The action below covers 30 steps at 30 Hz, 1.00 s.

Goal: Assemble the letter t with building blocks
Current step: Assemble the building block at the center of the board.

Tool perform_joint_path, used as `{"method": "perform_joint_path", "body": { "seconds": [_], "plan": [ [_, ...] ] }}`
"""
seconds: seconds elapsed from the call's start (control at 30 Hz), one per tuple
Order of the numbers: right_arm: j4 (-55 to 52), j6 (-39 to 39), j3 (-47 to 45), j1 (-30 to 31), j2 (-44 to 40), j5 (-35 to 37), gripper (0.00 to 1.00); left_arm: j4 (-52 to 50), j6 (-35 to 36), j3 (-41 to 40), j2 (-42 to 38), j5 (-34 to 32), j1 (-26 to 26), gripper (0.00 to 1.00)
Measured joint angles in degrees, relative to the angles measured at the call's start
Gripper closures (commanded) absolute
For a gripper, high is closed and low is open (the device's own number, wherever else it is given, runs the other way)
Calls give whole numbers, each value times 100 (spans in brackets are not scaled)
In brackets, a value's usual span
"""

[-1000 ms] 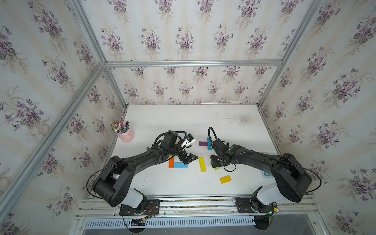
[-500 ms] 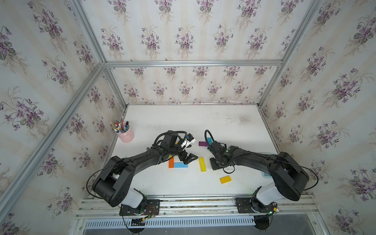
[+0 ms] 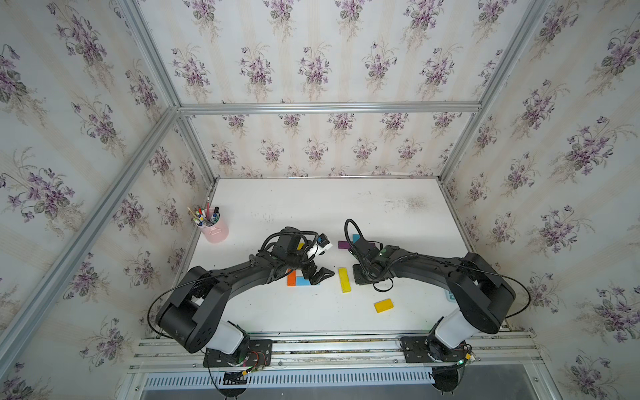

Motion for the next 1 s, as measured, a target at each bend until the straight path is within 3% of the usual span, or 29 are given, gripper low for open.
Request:
{"method": "perform_joint_path", "body": {
  "seconds": [0.37, 1.0],
  "plan": [
    [61, 136, 577, -376, 501, -221, 84, 385, 577, -249, -188, 284, -199, 0],
    [31, 122, 841, -538, 732, -11, 83, 420, 645, -258, -177, 151, -203, 0]
  ]
}}
